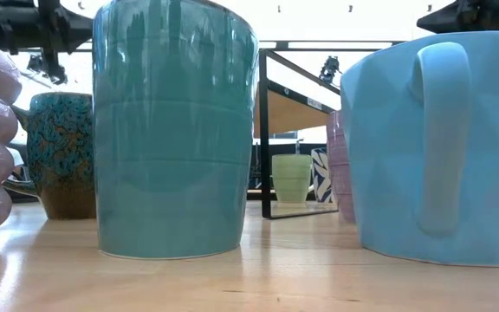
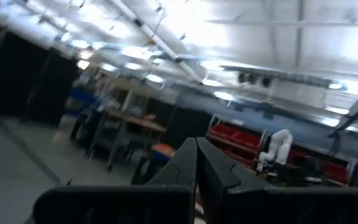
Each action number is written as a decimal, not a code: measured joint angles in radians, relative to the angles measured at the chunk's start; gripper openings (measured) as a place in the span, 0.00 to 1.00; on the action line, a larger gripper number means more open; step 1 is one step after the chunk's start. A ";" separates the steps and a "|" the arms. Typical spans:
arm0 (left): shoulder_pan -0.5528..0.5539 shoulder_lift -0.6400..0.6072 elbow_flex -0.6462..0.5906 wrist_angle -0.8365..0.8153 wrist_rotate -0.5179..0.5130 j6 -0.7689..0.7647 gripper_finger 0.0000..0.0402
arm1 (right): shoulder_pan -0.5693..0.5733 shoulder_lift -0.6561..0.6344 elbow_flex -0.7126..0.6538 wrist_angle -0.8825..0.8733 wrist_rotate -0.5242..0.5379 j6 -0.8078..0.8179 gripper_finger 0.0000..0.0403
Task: Place coffee mugs
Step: Put the green patterned mug on the shelf
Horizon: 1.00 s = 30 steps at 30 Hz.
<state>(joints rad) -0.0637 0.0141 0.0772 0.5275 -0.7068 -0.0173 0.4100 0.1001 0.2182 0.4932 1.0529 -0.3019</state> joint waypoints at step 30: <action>0.099 0.492 0.188 -0.047 0.234 -0.041 0.02 | -0.442 0.619 0.586 -0.994 -0.552 0.490 0.03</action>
<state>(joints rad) 0.0353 0.5063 0.2653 0.4801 -0.4725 -0.0582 -0.0322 0.7191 0.8041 -0.5010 0.5008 0.1880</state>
